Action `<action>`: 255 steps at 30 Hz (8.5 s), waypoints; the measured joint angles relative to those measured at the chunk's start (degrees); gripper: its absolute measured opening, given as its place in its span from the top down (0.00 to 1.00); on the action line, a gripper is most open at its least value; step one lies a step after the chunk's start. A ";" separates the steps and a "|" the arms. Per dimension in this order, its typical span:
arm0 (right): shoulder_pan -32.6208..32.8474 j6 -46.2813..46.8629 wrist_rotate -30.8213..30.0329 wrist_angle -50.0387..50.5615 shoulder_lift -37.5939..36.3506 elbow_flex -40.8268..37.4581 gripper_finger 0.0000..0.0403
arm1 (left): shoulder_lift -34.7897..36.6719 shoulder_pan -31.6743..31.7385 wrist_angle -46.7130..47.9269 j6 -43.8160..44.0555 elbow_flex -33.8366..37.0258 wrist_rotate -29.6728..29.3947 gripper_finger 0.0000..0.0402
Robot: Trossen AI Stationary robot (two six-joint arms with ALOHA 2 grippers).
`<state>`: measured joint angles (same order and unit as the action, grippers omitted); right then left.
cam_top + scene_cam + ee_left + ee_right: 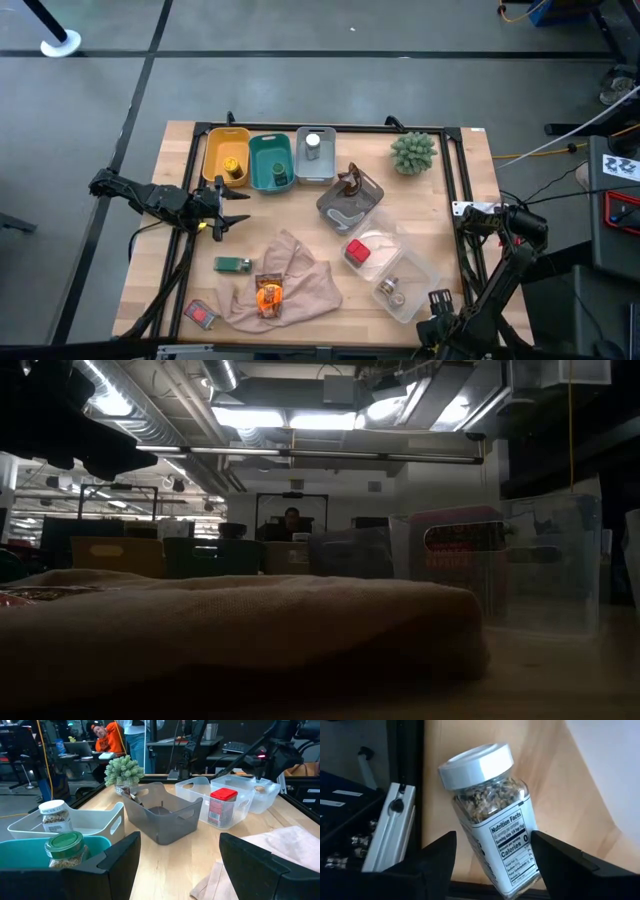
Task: Sort spices by type
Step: Put the white seasoning bottle into the gray bin
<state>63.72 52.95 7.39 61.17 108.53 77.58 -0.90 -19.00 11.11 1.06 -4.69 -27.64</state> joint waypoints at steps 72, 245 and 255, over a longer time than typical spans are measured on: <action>0.00 7.06 -2.28 -13.92 0.46 -6.05 0.49 | 0.01 0.00 0.02 0.00 -0.01 0.02 0.36; -86.44 -81.15 3.70 -28.55 0.44 20.43 0.48 | -75.32 33.40 -53.55 -7.65 -27.07 13.51 0.67; -88.63 -78.64 7.33 -38.15 0.44 10.91 0.48 | -75.30 33.40 -53.64 -7.69 -27.05 13.48 0.67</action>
<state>-24.91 -25.69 14.72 23.02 108.97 88.49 -76.20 14.39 -42.52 -6.63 -31.75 -14.16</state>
